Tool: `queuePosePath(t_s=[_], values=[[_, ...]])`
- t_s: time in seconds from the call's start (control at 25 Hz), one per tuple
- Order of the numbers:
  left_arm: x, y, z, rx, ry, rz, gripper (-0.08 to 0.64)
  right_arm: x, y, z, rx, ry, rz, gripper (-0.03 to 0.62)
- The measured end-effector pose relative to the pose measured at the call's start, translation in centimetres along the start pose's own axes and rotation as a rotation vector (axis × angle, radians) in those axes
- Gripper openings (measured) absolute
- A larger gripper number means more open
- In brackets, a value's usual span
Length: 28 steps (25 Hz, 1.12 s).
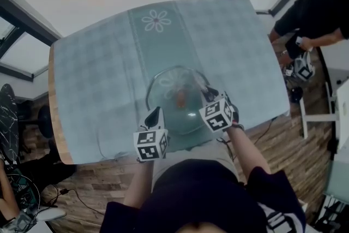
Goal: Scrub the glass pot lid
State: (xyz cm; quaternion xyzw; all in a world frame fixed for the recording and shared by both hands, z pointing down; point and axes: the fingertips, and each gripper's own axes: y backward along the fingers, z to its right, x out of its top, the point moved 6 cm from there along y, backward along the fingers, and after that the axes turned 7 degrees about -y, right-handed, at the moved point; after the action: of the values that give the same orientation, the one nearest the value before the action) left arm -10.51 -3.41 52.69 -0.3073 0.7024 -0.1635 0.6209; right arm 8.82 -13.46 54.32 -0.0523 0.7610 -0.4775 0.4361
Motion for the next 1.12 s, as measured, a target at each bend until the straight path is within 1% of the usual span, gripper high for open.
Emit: queuePosePath(t_s=[0.16,0.4,0.6,0.88,0.96,1.12], values=[[-0.2,-0.1,0.1,0.025,0.019,-0.001,0.003,-0.3,-0.8,0.6,0.0,0.037,-0.02,0.081],[-0.3,-0.6,0.3,0.035,0.029,0.003,0.003,-1.0,-1.6,0.8,0.019,0.067,-0.04,0.081],[0.1,-0.5,0.5,0.04,0.024,0.008,0.003,-1.9,-1.9,-0.2,0.045,0.116,-0.067,0.081],[-0.1,-0.3,0.6,0.052,0.025,0.01,0.003,-3.2,-1.8,-1.7,0.083,0.158,-0.088,0.081],[-0.2,-0.4,0.5,0.056,0.031,0.008,0.003,-3.4,-1.8,-2.0,0.101,0.161,-0.097,0.081],[-0.3,-0.4,1.0,0.049,0.038,0.011,0.003,-3.9,-1.2,-2.5,0.146,0.139,-0.112,0.081]])
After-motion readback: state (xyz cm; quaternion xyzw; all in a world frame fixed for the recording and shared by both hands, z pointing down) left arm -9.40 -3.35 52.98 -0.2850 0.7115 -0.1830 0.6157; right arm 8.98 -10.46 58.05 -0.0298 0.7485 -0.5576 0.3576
